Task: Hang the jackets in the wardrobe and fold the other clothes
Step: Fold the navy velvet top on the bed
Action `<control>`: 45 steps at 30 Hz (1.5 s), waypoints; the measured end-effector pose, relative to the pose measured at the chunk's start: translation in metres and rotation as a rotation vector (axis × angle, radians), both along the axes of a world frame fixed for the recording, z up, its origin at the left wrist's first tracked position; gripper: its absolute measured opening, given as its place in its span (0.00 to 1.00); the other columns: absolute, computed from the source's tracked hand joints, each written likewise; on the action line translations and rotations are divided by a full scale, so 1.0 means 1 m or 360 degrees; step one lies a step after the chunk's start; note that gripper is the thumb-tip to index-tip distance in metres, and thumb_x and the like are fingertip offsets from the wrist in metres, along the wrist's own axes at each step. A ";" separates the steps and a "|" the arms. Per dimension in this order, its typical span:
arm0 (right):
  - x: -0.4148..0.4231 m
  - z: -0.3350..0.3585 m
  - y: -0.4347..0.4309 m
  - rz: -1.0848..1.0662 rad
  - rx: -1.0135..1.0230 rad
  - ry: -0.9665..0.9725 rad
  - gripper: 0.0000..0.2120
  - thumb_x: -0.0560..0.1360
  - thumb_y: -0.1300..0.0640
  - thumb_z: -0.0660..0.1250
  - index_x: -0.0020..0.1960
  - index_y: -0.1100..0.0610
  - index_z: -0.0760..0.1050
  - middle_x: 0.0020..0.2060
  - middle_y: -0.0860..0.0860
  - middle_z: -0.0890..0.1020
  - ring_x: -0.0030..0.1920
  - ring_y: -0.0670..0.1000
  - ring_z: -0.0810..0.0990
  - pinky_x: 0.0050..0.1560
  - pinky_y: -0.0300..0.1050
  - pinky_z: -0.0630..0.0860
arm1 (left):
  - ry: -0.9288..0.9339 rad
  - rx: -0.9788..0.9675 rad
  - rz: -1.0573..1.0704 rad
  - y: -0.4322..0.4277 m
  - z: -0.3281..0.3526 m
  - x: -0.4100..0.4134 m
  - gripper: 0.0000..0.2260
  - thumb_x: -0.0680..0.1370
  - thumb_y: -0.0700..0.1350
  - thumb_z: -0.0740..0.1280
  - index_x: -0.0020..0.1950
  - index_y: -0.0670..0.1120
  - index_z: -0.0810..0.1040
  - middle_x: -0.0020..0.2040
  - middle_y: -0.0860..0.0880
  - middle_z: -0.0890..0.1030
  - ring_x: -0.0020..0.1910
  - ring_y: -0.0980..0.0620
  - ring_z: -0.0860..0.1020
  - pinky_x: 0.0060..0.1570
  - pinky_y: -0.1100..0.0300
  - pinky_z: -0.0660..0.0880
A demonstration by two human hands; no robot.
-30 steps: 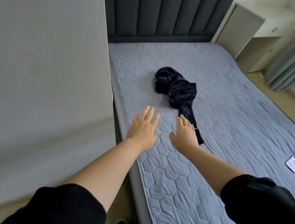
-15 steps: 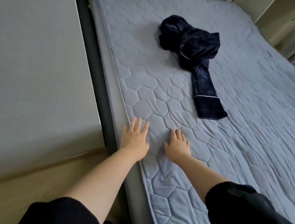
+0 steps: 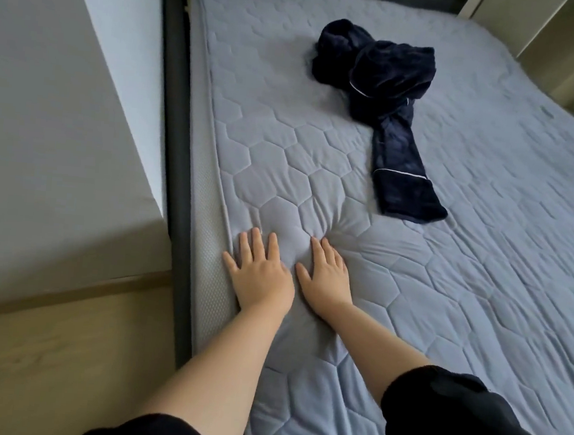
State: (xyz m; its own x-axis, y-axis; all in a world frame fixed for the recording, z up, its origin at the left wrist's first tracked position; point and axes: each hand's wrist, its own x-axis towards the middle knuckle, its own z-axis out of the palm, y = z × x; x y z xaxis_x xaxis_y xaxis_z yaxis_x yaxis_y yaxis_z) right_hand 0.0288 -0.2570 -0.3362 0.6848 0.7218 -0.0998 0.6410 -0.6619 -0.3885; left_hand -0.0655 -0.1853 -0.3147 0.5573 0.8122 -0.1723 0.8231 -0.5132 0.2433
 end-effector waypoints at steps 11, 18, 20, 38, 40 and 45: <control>0.104 0.052 0.005 -0.0379 0.0195 -0.0378 0.32 0.73 0.59 0.63 0.74 0.60 0.56 0.73 0.58 0.58 0.70 0.60 0.59 0.69 0.52 0.57 | -0.0212 -0.0238 0.0177 -0.029 -0.002 0.025 0.27 0.80 0.50 0.53 0.78 0.51 0.50 0.78 0.49 0.44 0.76 0.47 0.40 0.71 0.41 0.43; 0.166 0.046 0.021 -0.0691 -0.0201 -0.0307 0.21 0.79 0.54 0.60 0.71 0.55 0.64 0.71 0.53 0.64 0.69 0.59 0.60 0.70 0.59 0.54 | -0.0297 -0.0290 0.0047 -0.010 -0.007 0.029 0.30 0.77 0.49 0.58 0.77 0.52 0.52 0.78 0.51 0.44 0.76 0.51 0.41 0.72 0.44 0.42; 0.171 0.047 0.029 -0.0785 -0.0092 -0.0191 0.15 0.79 0.55 0.60 0.64 0.55 0.72 0.68 0.54 0.70 0.69 0.58 0.62 0.71 0.60 0.50 | -0.0499 -0.0336 0.0045 -0.004 -0.006 0.027 0.27 0.76 0.45 0.60 0.75 0.52 0.59 0.78 0.50 0.49 0.76 0.52 0.44 0.72 0.48 0.43; 0.035 0.114 -0.085 0.0215 0.0275 0.0975 0.09 0.75 0.51 0.67 0.36 0.49 0.78 0.29 0.40 0.77 0.35 0.43 0.76 0.38 0.35 0.74 | -0.1206 -0.2005 0.0681 -0.045 0.043 -0.002 0.05 0.79 0.43 0.63 0.53 0.45 0.76 0.43 0.44 0.80 0.40 0.47 0.78 0.40 0.58 0.73; 0.050 0.104 -0.080 -0.0348 0.0455 0.0799 0.09 0.75 0.50 0.67 0.51 0.55 0.77 0.43 0.46 0.79 0.47 0.49 0.79 0.47 0.42 0.73 | -0.1209 -0.1873 0.0660 -0.060 0.042 -0.005 0.05 0.78 0.39 0.64 0.51 0.45 0.78 0.40 0.44 0.80 0.38 0.47 0.78 0.39 0.58 0.73; 0.061 0.084 -0.059 -0.0694 0.0695 0.1499 0.37 0.73 0.55 0.71 0.74 0.59 0.55 0.65 0.56 0.73 0.59 0.55 0.76 0.60 0.51 0.74 | -0.1170 -0.1880 0.0505 -0.070 0.051 -0.020 0.16 0.73 0.28 0.58 0.47 0.46 0.80 0.34 0.44 0.80 0.30 0.49 0.76 0.30 0.63 0.73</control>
State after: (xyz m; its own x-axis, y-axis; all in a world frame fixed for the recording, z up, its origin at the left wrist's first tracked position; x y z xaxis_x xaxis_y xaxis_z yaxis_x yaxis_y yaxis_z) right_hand 0.0903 -0.3160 -0.2523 0.6726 0.5385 -0.5075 -0.2831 -0.4464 -0.8489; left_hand -0.0850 -0.2556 -0.2638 0.6401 0.5028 -0.5809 0.3642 0.4672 0.8057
